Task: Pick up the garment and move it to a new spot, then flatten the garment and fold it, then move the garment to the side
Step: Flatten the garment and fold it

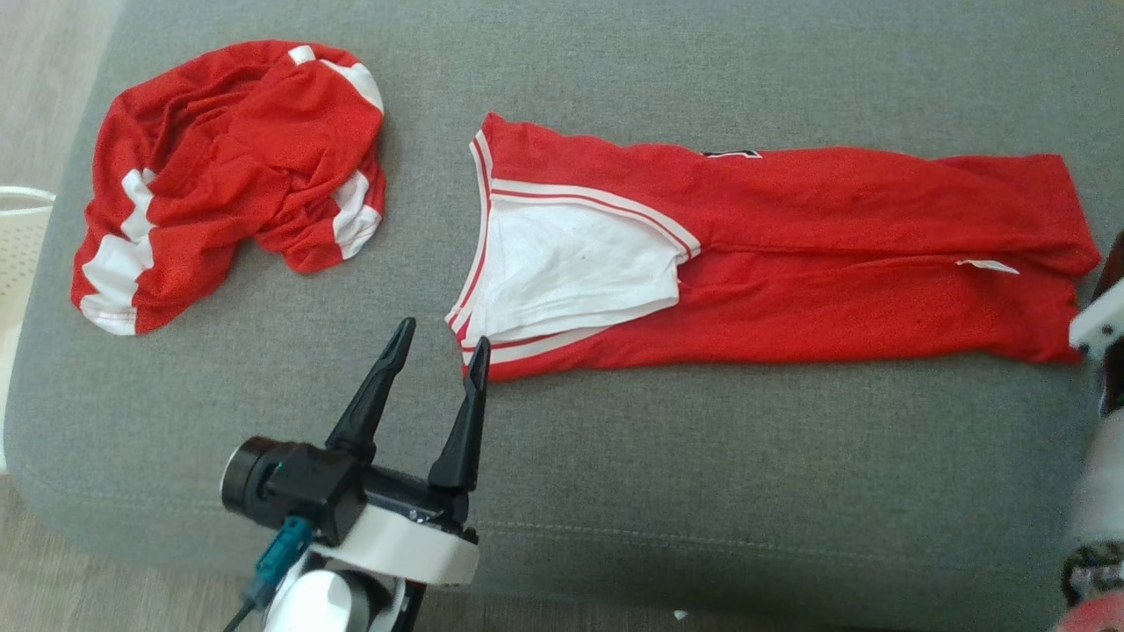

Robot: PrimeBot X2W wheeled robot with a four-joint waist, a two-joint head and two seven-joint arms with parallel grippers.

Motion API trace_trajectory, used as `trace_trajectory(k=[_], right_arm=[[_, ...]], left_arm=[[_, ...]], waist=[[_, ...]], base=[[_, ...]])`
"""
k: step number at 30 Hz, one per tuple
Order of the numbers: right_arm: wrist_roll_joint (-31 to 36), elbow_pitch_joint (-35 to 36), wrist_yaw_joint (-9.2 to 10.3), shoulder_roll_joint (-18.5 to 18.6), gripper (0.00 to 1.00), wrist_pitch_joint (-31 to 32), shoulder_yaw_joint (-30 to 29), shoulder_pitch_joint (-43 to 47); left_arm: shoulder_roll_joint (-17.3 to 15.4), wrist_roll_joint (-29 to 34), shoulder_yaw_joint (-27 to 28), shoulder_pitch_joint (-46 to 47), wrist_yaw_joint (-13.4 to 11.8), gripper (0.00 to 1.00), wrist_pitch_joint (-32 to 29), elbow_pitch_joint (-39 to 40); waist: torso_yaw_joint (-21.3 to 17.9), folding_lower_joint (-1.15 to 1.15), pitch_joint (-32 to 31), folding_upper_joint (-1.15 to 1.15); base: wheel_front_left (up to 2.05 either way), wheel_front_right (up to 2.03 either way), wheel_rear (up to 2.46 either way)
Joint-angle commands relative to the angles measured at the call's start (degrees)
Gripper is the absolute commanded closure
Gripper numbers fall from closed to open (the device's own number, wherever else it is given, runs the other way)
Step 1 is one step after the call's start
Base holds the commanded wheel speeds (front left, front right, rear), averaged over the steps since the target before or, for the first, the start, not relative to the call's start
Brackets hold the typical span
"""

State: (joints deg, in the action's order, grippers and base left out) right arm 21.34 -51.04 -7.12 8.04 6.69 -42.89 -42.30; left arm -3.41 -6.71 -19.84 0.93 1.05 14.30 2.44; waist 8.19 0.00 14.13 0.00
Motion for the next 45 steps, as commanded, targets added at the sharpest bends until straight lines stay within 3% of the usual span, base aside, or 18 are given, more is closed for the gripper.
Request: trace_trajectory(k=[1, 5, 15, 16, 17, 18, 31, 38, 45], right_arm=[[0.96, 2.02, -0.36, -0.97, 0.0, -2.25, 1.47, -3.67], [1.84, -0.97, -0.36, -2.14, 0.0, -2.41, 1.41, -4.1], [5.72, -7.99, -0.36, -3.08, 0.02, 3.81, -2.79, -2.59], [5.79, -8.73, -0.36, -3.24, 0.17, 4.22, -2.97, -2.62], [5.73, -9.51, -0.36, -3.39, 0.64, 4.55, -3.12, -2.61], [5.65, -10.27, -0.36, -3.47, 1.0, 4.86, -3.26, -2.53], [5.74, -10.78, -0.36, 0.06, 1.0, -1.04, -1.63, -2.92], [7.25, -6.85, -0.36, 3.03, 1.0, -1.69, 3.26, -7.16], [7.78, -1.26, -0.36, 5.45, 1.0, 0.49, 7.96, -10.18]], left_arm=[[0.31, 0.55, 1.48, 1.89, 0.42, 0.0, 0.7, 1.68], [0.36, 0.91, 1.37, 2.21, 0.91, 0.0, 0.7, 1.6], [0.46, 0.8, 1.6, 2.65, 1.47, 0.0, 0.7, 1.28], [0.47, 0.7, 1.67, 2.6, 1.46, 0.0, 0.7, 1.32], [0.47, 0.61, 1.67, 2.52, 1.47, 0.0, 0.7, 1.3], [0.48, 0.57, 1.62, 2.37, 1.49, 0.0, 0.7, 1.23], [0.52, 0.8, 2.14, 0.76, 0.59, 0.0, 0.7, 1.23], [0.52, 1.35, 3.06, 0.93, 0.98, 0.0, 0.7, 2.37], [0.53, 1.22, 3.06, 1.62, 1.21, 0.0, 0.7, 2.53]], waist=[[-0.15, 0.0, 0.29, 0.0], [-0.25, 0.0, 0.69, 0.0], [0.4, 0.0, 0.17, 0.0], [0.43, 0.0, -0.01, 0.0], [0.47, 0.0, -0.27, 0.0], [0.5, 0.0, -0.55, 0.0], [-1.67, 0.0, -2.75, 0.0], [-5.74, 0.0, -1.33, 0.0], [-7.35, 0.0, -0.49, 0.0]], base=[[0.0, 0.0, 0.0], [0.0, 0.0, 0.0], [0.0, 0.0, 0.0], [0.0, 0.0, 0.0], [0.0, 0.0, 0.0], [0.0, 0.0, 0.0], [0.0, 0.0, 0.0], [0.0, 0.0, 0.0], [0.0, 0.0, 0.0]])
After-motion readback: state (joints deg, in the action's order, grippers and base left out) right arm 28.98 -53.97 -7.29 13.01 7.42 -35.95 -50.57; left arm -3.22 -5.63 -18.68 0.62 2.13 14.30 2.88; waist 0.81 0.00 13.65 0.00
